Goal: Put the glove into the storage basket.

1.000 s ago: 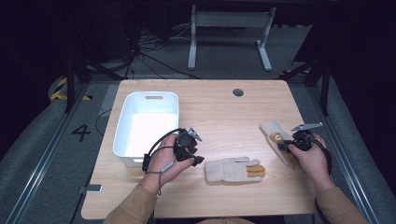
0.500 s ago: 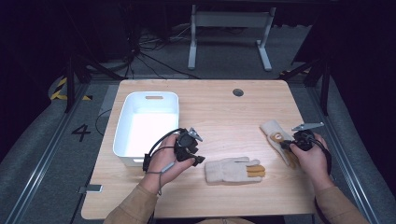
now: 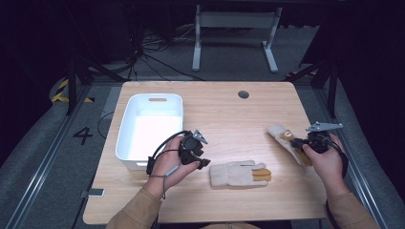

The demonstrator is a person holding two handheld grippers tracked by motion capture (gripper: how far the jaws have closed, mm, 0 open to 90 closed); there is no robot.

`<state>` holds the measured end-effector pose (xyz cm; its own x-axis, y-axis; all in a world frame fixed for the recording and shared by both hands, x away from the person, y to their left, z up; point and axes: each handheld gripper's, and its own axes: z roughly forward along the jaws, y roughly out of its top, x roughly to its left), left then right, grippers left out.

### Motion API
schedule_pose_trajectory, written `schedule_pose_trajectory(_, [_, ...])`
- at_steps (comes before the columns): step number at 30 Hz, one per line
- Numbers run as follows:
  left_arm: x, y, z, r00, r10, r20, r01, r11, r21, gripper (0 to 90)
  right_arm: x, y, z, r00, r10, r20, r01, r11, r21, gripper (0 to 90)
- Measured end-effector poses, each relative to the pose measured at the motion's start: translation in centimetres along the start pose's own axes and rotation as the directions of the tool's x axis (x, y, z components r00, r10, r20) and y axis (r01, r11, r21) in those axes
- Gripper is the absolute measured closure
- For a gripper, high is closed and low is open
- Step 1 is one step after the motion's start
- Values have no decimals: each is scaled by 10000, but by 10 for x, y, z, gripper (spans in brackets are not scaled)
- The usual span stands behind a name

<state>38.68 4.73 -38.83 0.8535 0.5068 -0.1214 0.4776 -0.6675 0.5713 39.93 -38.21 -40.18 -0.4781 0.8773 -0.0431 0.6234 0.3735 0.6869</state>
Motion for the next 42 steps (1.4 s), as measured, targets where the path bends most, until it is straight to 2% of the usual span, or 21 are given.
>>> schedule_pose_trajectory(5, [0, 1, 1, 10000, 18, 12, -18, 10000, -8, 555, 2, 3, -9, 9999, -125, -23, 124, 9995, -284, 824])
schedule_pose_trajectory(11, [-1, 1, 1, 10000, 23, 19, -24, 10000, 17, 554, 12, 10, -20, 9989, -424, -201, 411, 9973, -603, 824])
schedule_pose_trajectory(23, [-1, 1, 1, 10000, 38, 37, -38, 10000, 15, 552, 34, 18, -25, 9920, -1037, -720, 975, 9916, -849, 824])
schedule_pose_trajectory(35, [-1, 1, 0, 9999, 29, 109, -28, 10000, -23, 545, 58, 24, -26, 9757, -1585, -1512, 1447, 9846, -979, 823])
schedule_pose_trajectory(42, [-2, 1, -1, 9998, -17, 212, 16, 10000, 36, 544, 73, 27, -27, 9572, -2026, -2065, 1829, 9769, -1105, 822])
